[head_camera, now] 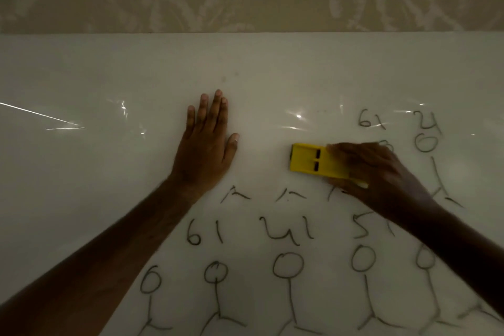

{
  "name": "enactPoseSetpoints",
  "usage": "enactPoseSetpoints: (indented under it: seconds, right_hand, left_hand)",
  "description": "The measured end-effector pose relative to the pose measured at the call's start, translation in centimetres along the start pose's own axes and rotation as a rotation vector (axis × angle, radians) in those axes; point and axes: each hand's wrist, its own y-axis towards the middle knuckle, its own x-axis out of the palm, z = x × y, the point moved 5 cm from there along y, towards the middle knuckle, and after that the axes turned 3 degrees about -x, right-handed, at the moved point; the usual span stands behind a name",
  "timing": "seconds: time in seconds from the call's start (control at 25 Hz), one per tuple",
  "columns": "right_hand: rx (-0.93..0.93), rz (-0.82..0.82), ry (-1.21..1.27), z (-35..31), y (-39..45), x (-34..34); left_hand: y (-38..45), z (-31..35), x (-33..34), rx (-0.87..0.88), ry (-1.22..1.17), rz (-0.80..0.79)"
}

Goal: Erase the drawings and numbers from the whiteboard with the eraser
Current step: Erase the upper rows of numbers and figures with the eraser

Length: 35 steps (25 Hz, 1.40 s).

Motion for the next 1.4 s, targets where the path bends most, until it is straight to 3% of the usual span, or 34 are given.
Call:
enactPoseSetpoints:
  seconds: [0.16, 0.32, 0.52, 0.68, 0.84, 1.0, 1.2, 1.4]
  right_hand:
    - [0.144, 0.099, -0.012, 4.4, 4.3, -1.2]
    - [0.139, 0.119, 0.020, 3.2, 7.7, 0.6]
    - [0.024, 0.035, 0.055, -0.9, 1.2, 0.9]
    - [0.018, 0.002, 0.001, 2.1, -1.3, -0.5]
    - [0.154, 0.123, -0.004, 6.9, 3.3, -1.5]
    - [0.166, 0.114, 0.040, 4.9, 7.0, 0.8]
    - [0.027, 0.038, 0.062, -0.1, 0.7, 1.1]
    - [0.092, 0.069, -0.013, 5.6, -1.5, -1.8]
  left_hand:
    - [0.3, 1.0, 0.1, -0.019, 0.002, 0.017]
    - [0.7, 1.8, 0.3, -0.020, 0.005, 0.030]
    - [0.5, 2.1, 0.3, -0.004, 0.013, 0.054]
    - [0.4, 2.5, 0.4, -0.017, 0.006, 0.035]
    - [0.8, 4.1, 0.4, -0.008, -0.010, 0.052]
    - [1.2, 5.5, 0.8, 0.005, 0.000, 0.063]
    - [1.1, 5.5, 0.9, 0.034, 0.012, 0.068]
    - [1.2, 5.8, 0.9, 0.031, 0.004, 0.050]
